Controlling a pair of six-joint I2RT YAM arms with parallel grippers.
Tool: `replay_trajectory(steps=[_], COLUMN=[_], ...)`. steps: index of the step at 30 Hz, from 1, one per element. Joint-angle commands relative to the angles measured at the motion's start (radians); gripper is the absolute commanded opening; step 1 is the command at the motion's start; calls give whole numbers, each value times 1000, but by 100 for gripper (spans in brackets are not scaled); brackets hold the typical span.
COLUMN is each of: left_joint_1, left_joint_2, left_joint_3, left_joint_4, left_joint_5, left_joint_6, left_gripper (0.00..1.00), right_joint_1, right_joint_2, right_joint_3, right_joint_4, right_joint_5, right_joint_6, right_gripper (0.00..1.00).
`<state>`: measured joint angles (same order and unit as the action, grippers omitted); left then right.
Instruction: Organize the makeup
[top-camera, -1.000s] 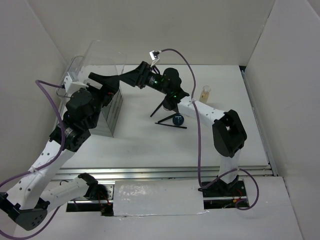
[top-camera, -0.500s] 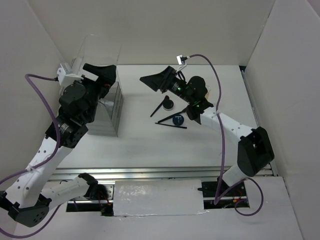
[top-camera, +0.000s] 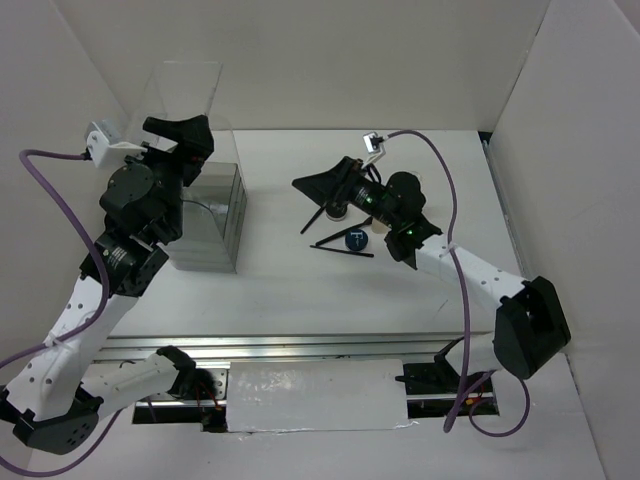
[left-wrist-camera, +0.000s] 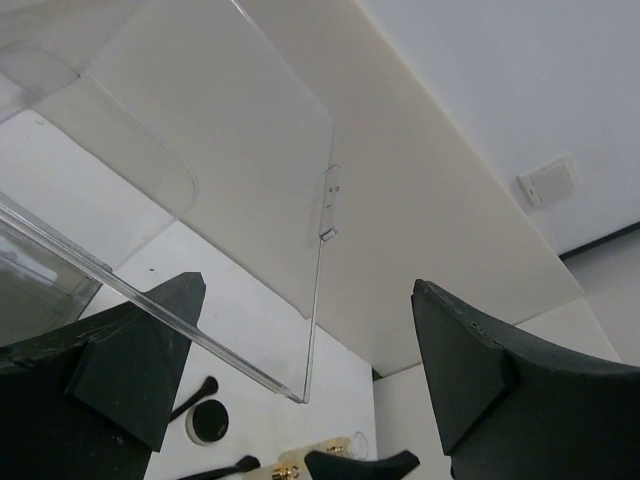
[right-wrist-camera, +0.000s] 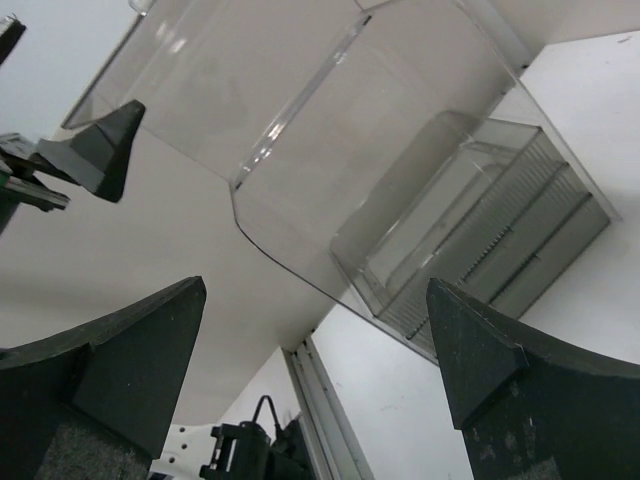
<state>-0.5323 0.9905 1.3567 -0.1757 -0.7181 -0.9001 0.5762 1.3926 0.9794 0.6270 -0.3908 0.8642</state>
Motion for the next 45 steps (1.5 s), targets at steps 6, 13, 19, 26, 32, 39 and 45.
replay_trajectory(steps=[6, 13, 19, 26, 32, 39, 45], left_joint_1=[15, 38, 107, 199, 270, 275, 279], left_joint_2=[-55, -75, -72, -90, -75, -61, -84], left_joint_3=[27, -11, -16, -27, 4, 41, 18], left_joint_4=[134, 166, 151, 151, 137, 124, 107], left_joint_5=[-118, -167, -164, -138, -104, -132, -201], left_joint_6=[101, 135, 119, 96, 72, 59, 38], left_gripper=[100, 99, 99, 99, 99, 99, 99], right_joint_1=[4, 2, 2, 2, 4, 2, 4], right_joint_2=[-197, -277, -290, -303, -316, -333, -346], right_joint_3=[-97, -139, -140, -140, -136, -131, -122], right_joint_4=[-125, -188, -214, -240, -269, -291, -322], right_joint_5=[110, 136, 135, 139, 151, 159, 173], right_joint_6=[-122, -160, -175, -191, -206, -221, -241], right_gripper=[100, 100, 100, 100, 100, 100, 100])
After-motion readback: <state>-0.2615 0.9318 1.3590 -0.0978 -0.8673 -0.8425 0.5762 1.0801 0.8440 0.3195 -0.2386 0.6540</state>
